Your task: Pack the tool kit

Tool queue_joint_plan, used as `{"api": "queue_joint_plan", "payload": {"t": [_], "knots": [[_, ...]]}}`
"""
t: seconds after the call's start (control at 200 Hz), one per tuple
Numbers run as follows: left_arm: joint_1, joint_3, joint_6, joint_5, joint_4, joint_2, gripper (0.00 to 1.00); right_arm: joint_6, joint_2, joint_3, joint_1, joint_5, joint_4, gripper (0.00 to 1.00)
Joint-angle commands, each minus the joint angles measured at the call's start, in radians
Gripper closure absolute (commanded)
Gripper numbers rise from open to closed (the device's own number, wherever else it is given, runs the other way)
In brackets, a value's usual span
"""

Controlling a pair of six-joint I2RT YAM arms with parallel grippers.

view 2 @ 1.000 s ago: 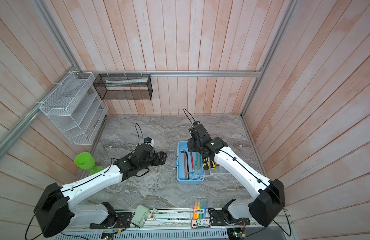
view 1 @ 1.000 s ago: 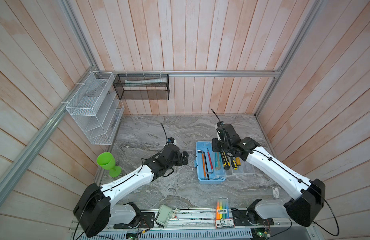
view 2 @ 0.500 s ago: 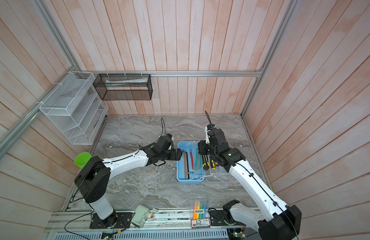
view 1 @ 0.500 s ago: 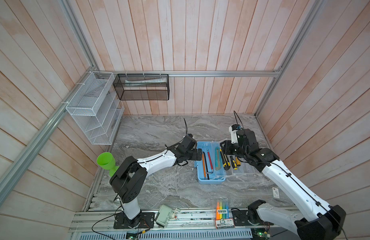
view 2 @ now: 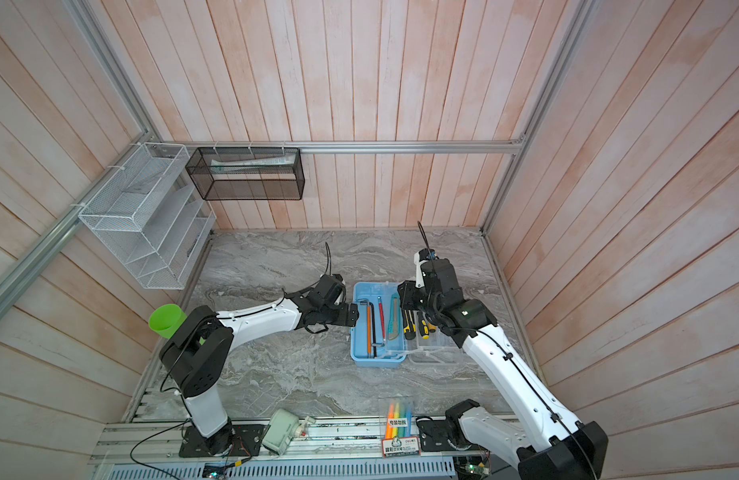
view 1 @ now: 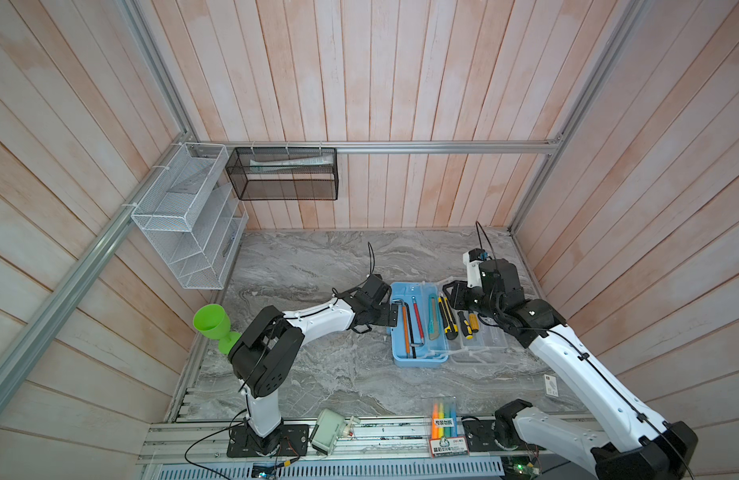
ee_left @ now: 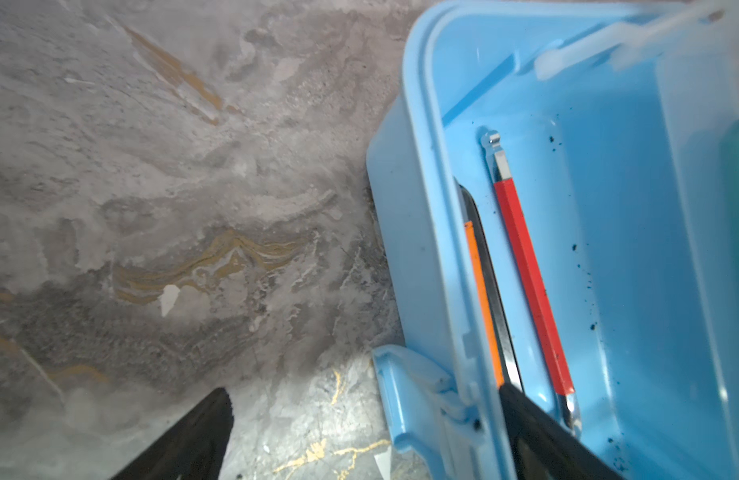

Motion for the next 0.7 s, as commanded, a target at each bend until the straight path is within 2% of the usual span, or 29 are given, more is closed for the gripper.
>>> {"api": "queue_joint_plan", "payload": {"t": [0.0, 0.27, 0.445, 0.615, 0.675, 0.695], "knots": [[0.072, -0.095, 0.022, -0.055, -0.058, -0.066, 0.0, 0.011, -0.019, -0.017, -0.037, -0.039, -0.02, 0.65], [0.193, -0.254, 0.029, -0.073, -0.053, -0.206, 0.04, 0.003, -0.013, -0.025, -0.175, -0.138, -0.051, 0.64], [0.239, -0.249, 0.038, -0.066, -0.05, -0.313, 0.02, 0.019, -0.009, -0.091, -0.287, -0.192, -0.047, 0.64], [0.245, -0.213, 0.04, -0.057, -0.038, -0.426, 0.0, 0.049, -0.014, -0.197, -0.33, -0.226, 0.029, 0.66], [0.258, -0.231, 0.034, -0.067, -0.027, -0.461, 0.0, 0.053, 0.005, -0.237, -0.333, -0.241, 0.057, 0.71], [0.265, -0.238, 0.031, -0.063, -0.023, -0.469, 0.03, 0.054, 0.012, -0.25, -0.333, -0.247, 0.068, 0.74]]}}
